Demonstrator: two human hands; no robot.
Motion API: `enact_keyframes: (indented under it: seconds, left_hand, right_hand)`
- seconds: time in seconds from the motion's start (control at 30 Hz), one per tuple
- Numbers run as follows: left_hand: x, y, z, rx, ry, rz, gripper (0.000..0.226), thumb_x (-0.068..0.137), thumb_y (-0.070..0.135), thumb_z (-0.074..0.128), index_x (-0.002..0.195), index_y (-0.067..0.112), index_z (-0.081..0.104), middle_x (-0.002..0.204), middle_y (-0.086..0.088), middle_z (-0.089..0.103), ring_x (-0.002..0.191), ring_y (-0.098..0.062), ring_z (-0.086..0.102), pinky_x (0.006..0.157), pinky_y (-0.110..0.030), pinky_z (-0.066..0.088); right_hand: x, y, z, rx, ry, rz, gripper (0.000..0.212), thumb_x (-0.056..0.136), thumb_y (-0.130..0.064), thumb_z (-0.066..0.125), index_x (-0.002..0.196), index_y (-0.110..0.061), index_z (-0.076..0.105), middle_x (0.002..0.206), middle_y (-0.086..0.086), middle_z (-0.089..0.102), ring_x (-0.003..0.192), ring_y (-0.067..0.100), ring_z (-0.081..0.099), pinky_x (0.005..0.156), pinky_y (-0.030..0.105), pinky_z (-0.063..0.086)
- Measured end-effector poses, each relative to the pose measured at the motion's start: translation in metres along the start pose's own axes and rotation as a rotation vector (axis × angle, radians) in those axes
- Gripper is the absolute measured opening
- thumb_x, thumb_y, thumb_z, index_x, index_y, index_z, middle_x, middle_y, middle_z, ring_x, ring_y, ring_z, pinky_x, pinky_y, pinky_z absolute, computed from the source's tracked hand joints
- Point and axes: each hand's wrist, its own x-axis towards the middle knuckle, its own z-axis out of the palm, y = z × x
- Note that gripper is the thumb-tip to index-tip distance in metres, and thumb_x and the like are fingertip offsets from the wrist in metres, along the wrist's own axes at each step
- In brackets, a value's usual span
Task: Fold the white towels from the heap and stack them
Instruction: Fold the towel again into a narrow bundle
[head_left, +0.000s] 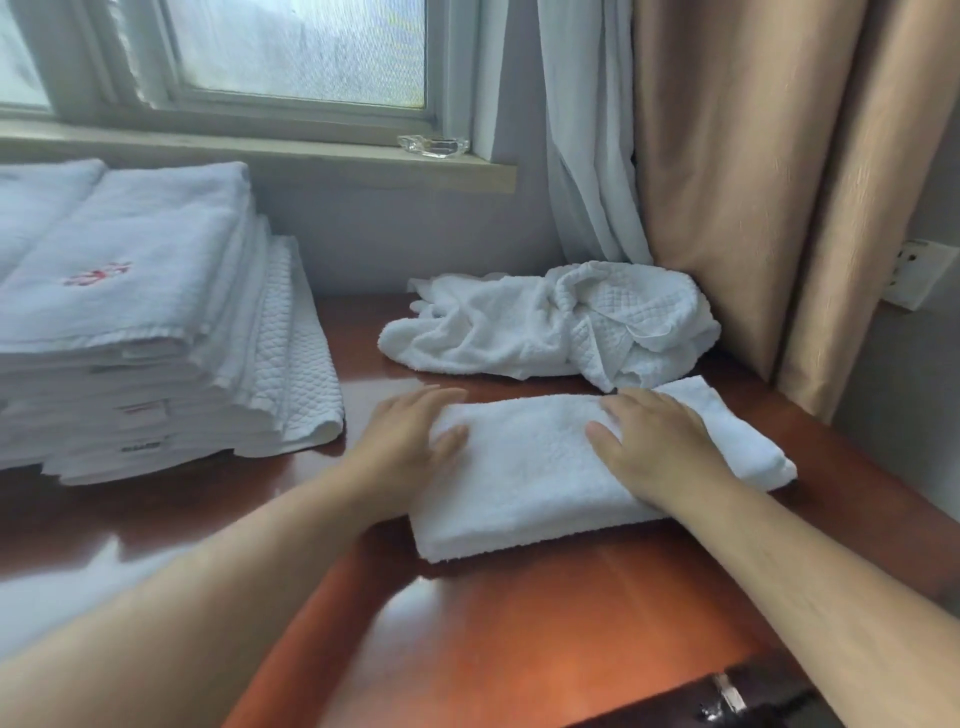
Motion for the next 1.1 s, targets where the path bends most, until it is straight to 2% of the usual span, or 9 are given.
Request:
enact_keyframes:
  seconds: [0.13,0.27,0.47,0.57,0.7,0.8,0.9,1.0,1.1]
  left_hand:
    - [-0.017,-0.026,-0.019,-0.002,-0.046,-0.108,0.064,0.099,0.046,0.055,0.156,0.031,0.031,0.153,-0.003,0.046,0.136,-0.021,0.045,0.113,-0.032,0.033]
    - [-0.030,-0.026,-0.030,-0.345,0.004,-0.142,0.049,0.096,0.037,0.064,0.142,0.036,0.050,0.122,-0.004,0.065,0.100,-0.010,0.064,0.094,-0.031,0.051]
    - [-0.049,-0.033,-0.043,-0.614,0.089,-0.331,0.067,0.091,0.035,0.072,0.149,0.029,0.040,0.131,-0.004,0.058,0.117,-0.020,0.062,0.106,-0.040,0.048]
    - [-0.065,-0.037,-0.050,-0.746,-0.019,-0.483,0.065,0.087,0.030,0.072,0.145,0.025,0.044,0.124,-0.002,0.066,0.104,-0.020,0.071,0.075,-0.034,0.061]
    - [-0.090,-0.047,-0.060,-0.708,0.027,-0.514,0.085,0.085,0.019,0.073,0.151,0.046,0.026,0.121,-0.001,0.062,0.094,-0.023,0.073,0.069,-0.040,0.063]
    - [-0.109,-0.048,-0.070,-0.738,0.103,-0.527,0.056,0.090,0.010,0.065,0.137,0.035,0.048,0.119,-0.005,0.061,0.095,-0.021,0.070,0.067,-0.038,0.063]
    - [-0.126,-0.048,-0.084,-0.819,0.176,-0.546,0.037,0.094,0.004,0.058,0.126,0.023,0.061,0.110,-0.005,0.065,0.076,-0.012,0.068,0.051,-0.025,0.056]
    - [-0.141,-0.042,-0.100,-0.913,0.227,-0.564,0.030,0.096,0.001,0.054,0.118,0.018,0.067,0.095,-0.008,0.069,0.059,-0.013,0.064,0.049,-0.025,0.056]
    - [-0.158,-0.032,-0.122,-0.995,0.280,-0.547,0.026,0.094,-0.004,0.054,0.106,0.012,0.072,0.083,-0.010,0.070,0.058,-0.017,0.066,0.049,-0.025,0.056]
  right_hand:
    - [-0.028,-0.055,0.007,0.280,0.121,-0.246,0.027,0.097,-0.045,0.058,0.114,-0.029,0.070,0.122,-0.012,0.065,0.119,0.013,0.052,0.102,0.031,0.031]
    - [-0.046,-0.082,0.021,0.235,0.050,-0.337,0.030,0.099,-0.048,0.055,0.120,-0.032,0.068,0.125,-0.016,0.062,0.119,0.012,0.050,0.099,0.028,0.029]
    - [-0.066,-0.104,0.017,0.293,-0.017,-0.459,0.038,0.100,-0.049,0.053,0.131,-0.031,0.066,0.137,-0.016,0.058,0.130,0.007,0.045,0.106,0.024,0.026]
    - [-0.078,-0.121,0.014,0.313,-0.049,-0.512,0.041,0.101,-0.051,0.052,0.134,-0.031,0.064,0.141,-0.015,0.056,0.134,0.005,0.042,0.108,0.019,0.022]
    - [-0.095,-0.135,0.010,0.259,-0.128,-0.617,0.080,0.087,-0.083,0.033,0.147,-0.033,0.051,0.154,-0.016,0.043,0.145,0.002,0.027,0.111,0.013,0.005]
    - [-0.110,-0.143,0.009,0.129,-0.248,-0.695,0.120,0.062,-0.104,0.028,0.160,-0.034,0.020,0.167,-0.018,0.012,0.153,0.000,-0.002,0.121,0.026,-0.009]
    - [-0.127,-0.163,0.011,0.044,-0.239,-0.722,0.135,0.055,-0.105,0.037,0.161,-0.030,0.000,0.168,-0.015,-0.001,0.154,0.006,-0.012,0.124,0.036,-0.011]
    - [-0.146,-0.189,0.012,0.128,-0.099,-0.671,0.126,0.062,-0.096,0.045,0.161,-0.029,0.005,0.165,-0.015,0.015,0.153,0.009,0.007,0.125,0.033,-0.001]
    - [-0.160,-0.208,0.008,0.296,0.175,-0.618,0.080,0.080,-0.061,0.068,0.149,-0.030,0.042,0.136,-0.015,0.056,0.125,0.011,0.052,0.111,0.035,0.039]
